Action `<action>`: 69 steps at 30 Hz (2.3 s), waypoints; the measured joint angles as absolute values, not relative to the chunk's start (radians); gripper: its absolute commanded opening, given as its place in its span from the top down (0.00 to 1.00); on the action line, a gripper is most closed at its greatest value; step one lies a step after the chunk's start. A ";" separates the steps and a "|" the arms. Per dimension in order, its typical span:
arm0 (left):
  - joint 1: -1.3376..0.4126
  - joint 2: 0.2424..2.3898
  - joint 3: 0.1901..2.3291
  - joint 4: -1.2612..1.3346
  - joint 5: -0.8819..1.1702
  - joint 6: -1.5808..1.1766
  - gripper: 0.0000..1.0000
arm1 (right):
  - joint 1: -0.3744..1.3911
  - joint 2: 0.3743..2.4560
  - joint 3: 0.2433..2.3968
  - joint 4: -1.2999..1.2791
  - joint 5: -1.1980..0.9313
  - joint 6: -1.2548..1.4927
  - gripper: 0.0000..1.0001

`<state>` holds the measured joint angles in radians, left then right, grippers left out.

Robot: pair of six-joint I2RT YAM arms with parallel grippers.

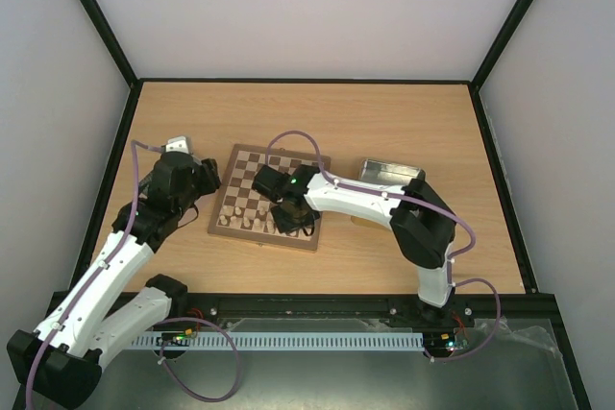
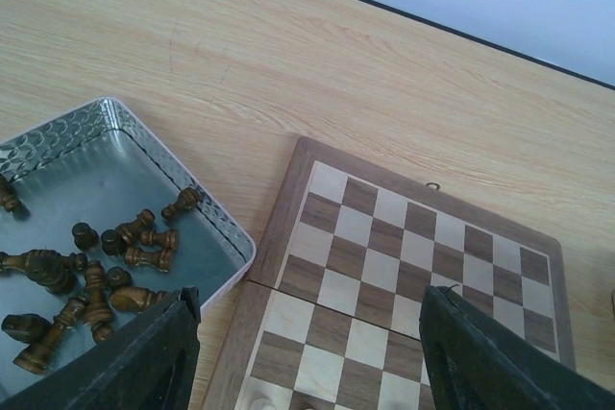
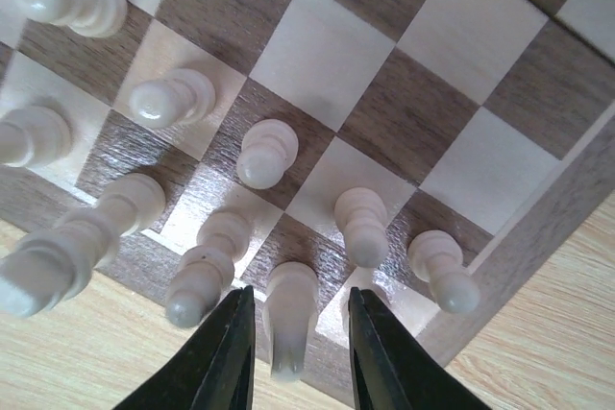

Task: Set up the chess pieces on the board
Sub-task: Place the chess piece on the chessboard, then pick up the chess piece from the storage box.

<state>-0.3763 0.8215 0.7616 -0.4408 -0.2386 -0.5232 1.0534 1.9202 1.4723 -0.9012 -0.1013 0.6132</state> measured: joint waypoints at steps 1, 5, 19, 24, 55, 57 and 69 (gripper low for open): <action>-0.376 0.822 0.762 -0.441 -0.236 -0.523 0.35 | 1.053 1.913 1.472 -0.901 -0.098 0.614 0.74; -0.376 0.817 0.762 -0.441 -0.224 -0.523 0.35 | 1.053 1.847 1.473 -0.901 -0.068 0.639 0.74; -0.376 0.810 0.761 -0.432 -0.175 -0.528 0.34 | 0.591 1.425 1.091 -0.730 0.221 0.868 0.67; -0.375 0.823 0.761 -0.424 -0.150 -0.533 0.35 | 0.480 1.353 0.919 -0.620 0.356 1.016 0.65; -0.374 0.873 0.761 -0.418 -0.128 -0.526 0.34 | 0.353 1.687 0.942 -0.552 0.469 1.685 0.67; -0.374 0.873 0.761 -0.418 -0.128 -0.525 0.34 | 0.353 1.703 0.947 -0.561 0.469 1.697 0.67; -0.367 0.880 0.761 -0.418 -0.128 -0.522 0.34 | 0.348 1.733 0.958 -0.577 0.477 1.780 0.71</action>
<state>-0.3668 0.8799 0.7612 -0.4175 -0.1280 -0.5220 0.3481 1.7329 0.9577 -0.5770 0.4767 1.7798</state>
